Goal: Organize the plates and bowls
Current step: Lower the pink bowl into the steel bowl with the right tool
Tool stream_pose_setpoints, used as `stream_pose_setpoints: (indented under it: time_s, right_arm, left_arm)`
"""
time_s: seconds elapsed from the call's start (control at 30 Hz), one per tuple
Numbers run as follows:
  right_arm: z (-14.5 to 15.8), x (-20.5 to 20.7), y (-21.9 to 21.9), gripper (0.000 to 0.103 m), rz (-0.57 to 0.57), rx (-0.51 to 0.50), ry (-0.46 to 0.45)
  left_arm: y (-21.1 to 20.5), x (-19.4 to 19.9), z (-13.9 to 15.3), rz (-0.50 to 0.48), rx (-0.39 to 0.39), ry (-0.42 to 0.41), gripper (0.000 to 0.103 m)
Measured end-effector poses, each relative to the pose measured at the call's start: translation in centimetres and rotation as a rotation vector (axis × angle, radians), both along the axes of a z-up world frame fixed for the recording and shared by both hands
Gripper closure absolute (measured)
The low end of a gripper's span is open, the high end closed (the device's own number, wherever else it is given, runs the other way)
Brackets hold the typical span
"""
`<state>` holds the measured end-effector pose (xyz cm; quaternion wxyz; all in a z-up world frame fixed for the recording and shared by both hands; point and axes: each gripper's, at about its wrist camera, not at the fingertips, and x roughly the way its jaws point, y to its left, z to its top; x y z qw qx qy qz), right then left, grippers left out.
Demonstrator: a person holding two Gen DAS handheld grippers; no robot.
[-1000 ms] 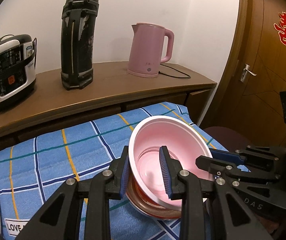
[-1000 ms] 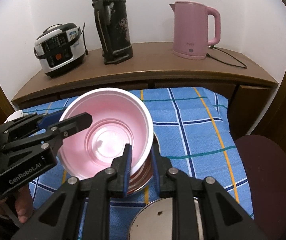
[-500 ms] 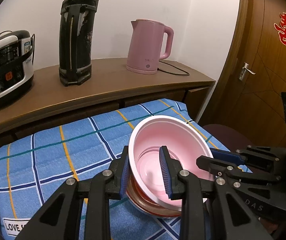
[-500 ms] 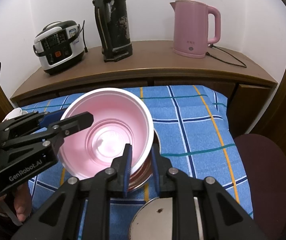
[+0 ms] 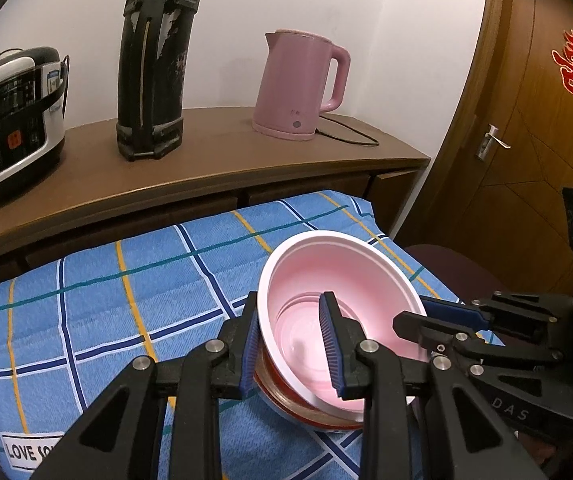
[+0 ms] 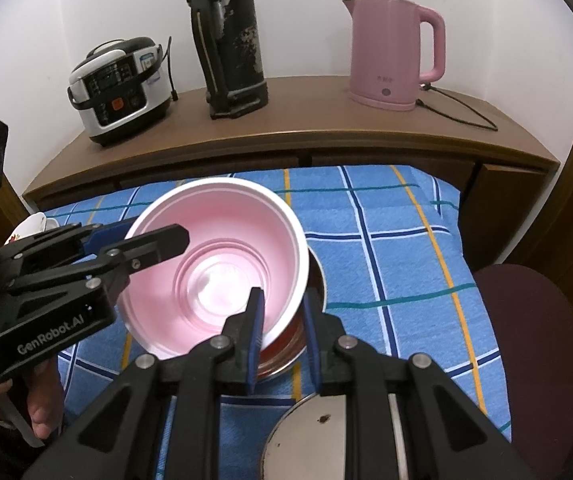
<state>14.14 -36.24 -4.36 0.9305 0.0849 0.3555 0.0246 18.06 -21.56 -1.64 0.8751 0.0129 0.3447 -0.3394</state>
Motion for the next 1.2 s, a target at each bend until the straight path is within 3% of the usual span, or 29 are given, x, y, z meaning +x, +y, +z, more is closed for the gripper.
stream_pose_setpoints:
  time_s: [1.2]
  right_arm:
    - [-0.84,0.57,0.30,0.081,0.012,-0.043,0.059]
  left_arm:
    - [-0.31,0.44,-0.79,-0.036,0.044,0.035,0.072]
